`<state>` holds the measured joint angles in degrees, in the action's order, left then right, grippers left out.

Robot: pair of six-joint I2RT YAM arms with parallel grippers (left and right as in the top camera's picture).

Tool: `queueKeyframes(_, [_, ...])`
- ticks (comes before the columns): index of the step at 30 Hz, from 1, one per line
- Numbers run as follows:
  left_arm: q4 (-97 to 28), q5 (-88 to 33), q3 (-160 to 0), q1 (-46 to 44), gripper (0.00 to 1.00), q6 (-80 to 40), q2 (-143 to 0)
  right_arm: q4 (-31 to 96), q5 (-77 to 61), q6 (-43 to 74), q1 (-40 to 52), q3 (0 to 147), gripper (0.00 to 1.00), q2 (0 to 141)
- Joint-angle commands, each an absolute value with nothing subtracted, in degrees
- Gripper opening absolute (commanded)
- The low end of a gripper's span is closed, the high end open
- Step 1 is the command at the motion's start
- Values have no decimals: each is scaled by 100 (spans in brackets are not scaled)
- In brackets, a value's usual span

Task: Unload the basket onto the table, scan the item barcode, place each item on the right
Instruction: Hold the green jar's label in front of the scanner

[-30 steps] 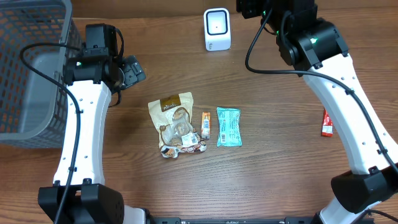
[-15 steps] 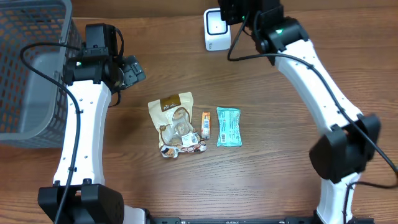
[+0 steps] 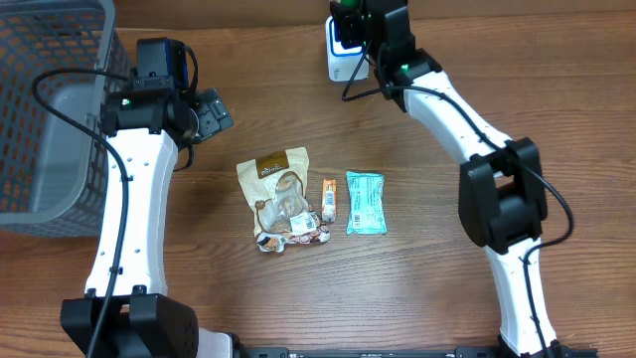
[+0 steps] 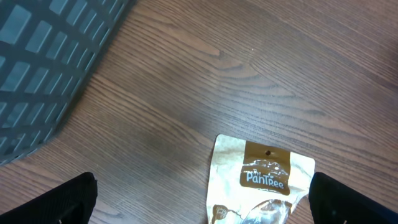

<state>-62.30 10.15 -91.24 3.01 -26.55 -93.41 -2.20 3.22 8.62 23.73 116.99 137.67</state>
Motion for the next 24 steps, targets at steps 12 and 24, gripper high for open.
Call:
queueKeyframes(12, [-6233, 1092, -9170, 298, 100, -2635, -9251, -2681, 558, 1433, 2399, 11845, 4, 15067])
queueKeyframes(24, [-6235, 1092, -9170, 298, 100, -2635, -9251, -3017, 961, 1658, 2399, 11845, 4, 15069])
